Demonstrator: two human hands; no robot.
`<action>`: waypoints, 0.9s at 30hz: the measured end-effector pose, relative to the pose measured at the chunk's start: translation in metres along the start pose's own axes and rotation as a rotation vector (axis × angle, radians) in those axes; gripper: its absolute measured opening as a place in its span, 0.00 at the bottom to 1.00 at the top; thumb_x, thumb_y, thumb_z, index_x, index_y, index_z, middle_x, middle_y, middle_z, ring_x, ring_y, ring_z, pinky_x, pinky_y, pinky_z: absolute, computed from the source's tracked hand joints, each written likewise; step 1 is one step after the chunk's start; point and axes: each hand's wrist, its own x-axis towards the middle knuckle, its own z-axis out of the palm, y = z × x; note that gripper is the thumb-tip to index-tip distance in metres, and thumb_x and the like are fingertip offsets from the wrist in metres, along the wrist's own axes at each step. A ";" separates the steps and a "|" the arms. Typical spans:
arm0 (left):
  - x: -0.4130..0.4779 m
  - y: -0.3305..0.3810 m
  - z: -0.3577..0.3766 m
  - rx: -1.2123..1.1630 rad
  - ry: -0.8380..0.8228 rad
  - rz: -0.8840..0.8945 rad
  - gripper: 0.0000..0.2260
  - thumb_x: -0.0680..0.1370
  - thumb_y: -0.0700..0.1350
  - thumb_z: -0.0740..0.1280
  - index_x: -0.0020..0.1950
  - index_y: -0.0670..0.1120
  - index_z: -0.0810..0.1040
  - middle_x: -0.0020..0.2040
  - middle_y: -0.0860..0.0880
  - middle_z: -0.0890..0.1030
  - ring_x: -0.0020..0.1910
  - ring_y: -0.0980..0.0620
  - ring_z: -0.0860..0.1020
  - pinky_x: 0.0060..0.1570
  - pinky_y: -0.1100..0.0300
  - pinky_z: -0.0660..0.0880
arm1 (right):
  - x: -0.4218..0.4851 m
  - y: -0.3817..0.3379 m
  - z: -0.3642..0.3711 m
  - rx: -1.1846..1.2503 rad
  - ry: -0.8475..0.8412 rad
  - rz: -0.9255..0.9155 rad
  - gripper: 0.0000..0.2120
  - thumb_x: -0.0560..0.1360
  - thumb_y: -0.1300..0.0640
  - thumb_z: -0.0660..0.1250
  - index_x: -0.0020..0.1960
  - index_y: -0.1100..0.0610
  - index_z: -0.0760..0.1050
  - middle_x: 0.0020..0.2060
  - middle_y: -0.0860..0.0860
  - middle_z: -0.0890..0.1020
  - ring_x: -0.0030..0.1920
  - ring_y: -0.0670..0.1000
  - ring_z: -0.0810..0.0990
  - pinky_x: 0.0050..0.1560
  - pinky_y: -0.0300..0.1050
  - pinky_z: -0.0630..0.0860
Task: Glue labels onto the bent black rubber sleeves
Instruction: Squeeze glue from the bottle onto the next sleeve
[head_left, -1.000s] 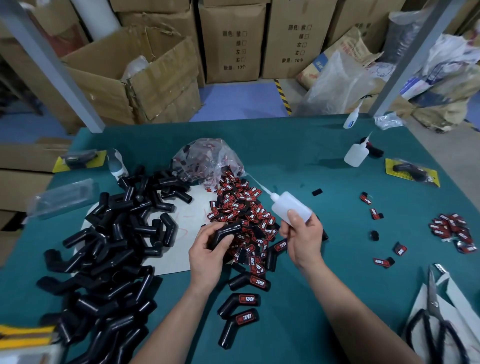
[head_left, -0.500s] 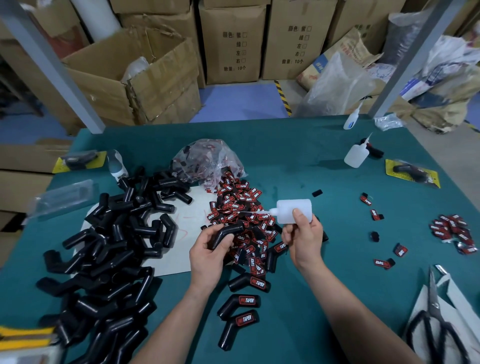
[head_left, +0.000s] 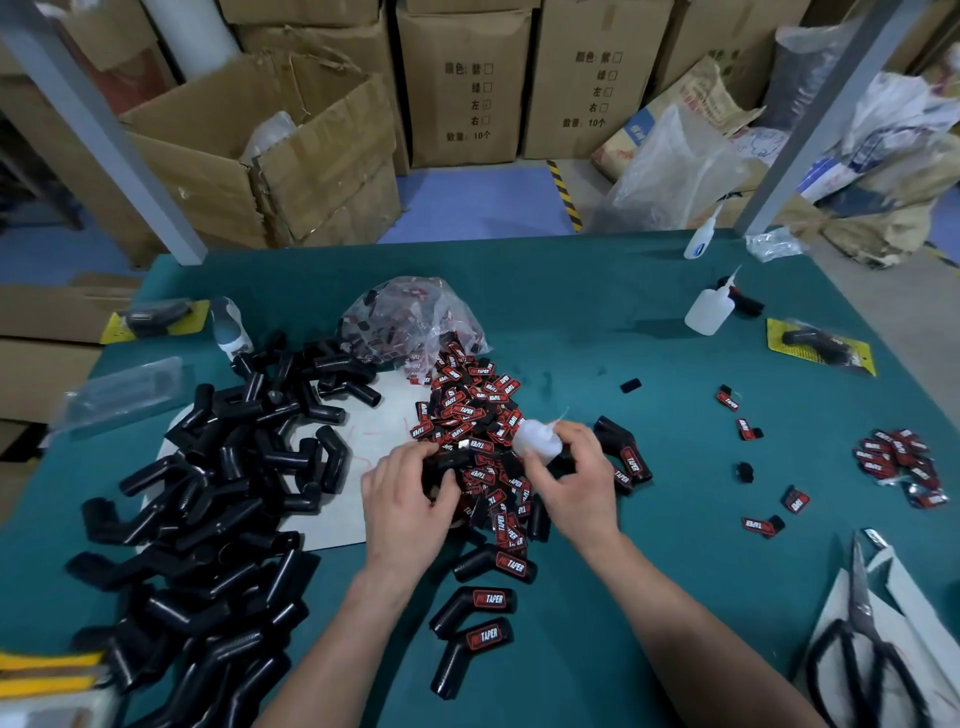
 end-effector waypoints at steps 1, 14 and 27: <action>0.005 -0.005 -0.005 0.070 0.018 0.004 0.16 0.80 0.52 0.63 0.58 0.44 0.82 0.58 0.48 0.82 0.56 0.46 0.78 0.60 0.49 0.68 | 0.003 0.003 -0.002 -0.040 0.026 0.002 0.12 0.73 0.49 0.73 0.54 0.46 0.75 0.48 0.30 0.75 0.51 0.36 0.74 0.55 0.26 0.67; 0.031 -0.035 -0.047 0.519 -0.209 -0.162 0.18 0.75 0.27 0.68 0.64 0.36 0.80 0.60 0.30 0.74 0.42 0.30 0.79 0.41 0.37 0.76 | 0.024 0.017 -0.012 -0.429 -0.068 0.101 0.11 0.78 0.49 0.72 0.53 0.56 0.80 0.43 0.48 0.81 0.44 0.51 0.75 0.50 0.51 0.76; 0.008 0.029 -0.013 -1.005 -0.202 -0.527 0.11 0.76 0.35 0.75 0.55 0.46 0.79 0.50 0.48 0.87 0.49 0.51 0.83 0.53 0.53 0.80 | -0.013 -0.013 0.004 0.040 -0.220 -0.042 0.14 0.74 0.46 0.67 0.58 0.47 0.71 0.45 0.36 0.77 0.42 0.39 0.74 0.43 0.23 0.68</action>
